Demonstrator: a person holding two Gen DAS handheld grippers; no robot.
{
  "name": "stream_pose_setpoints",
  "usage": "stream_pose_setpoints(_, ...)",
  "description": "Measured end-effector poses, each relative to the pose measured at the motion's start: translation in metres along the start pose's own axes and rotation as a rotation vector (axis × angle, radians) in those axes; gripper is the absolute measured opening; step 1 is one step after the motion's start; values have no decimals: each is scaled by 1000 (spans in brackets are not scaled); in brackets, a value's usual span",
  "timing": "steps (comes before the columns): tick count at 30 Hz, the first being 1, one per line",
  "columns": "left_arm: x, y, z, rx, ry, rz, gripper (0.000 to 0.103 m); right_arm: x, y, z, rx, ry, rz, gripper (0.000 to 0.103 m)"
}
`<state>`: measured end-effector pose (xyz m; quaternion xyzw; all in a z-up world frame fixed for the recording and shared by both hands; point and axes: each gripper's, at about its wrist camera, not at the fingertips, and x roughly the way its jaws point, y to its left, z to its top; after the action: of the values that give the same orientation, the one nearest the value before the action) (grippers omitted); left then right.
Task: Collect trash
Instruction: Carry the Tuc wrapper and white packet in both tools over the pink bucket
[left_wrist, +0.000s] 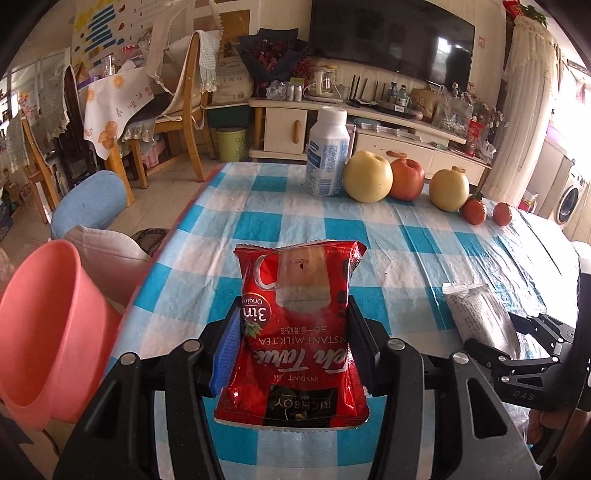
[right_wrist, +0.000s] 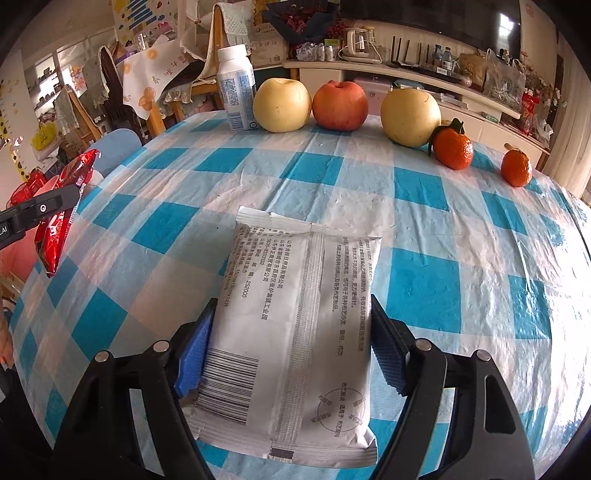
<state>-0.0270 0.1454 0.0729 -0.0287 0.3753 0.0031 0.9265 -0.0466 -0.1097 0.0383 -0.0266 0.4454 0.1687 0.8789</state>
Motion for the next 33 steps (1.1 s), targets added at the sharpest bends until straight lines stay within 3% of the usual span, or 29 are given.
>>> stream_pose_setpoints(15, -29, 66, 12, -62, -76, 158, 54, -13, 73, 10, -17, -21, 140, 77)
stream_pose_setpoints(33, -55, 151, 15, -208, -115, 290, 54, -27, 190, 57, -115, -74, 297, 77)
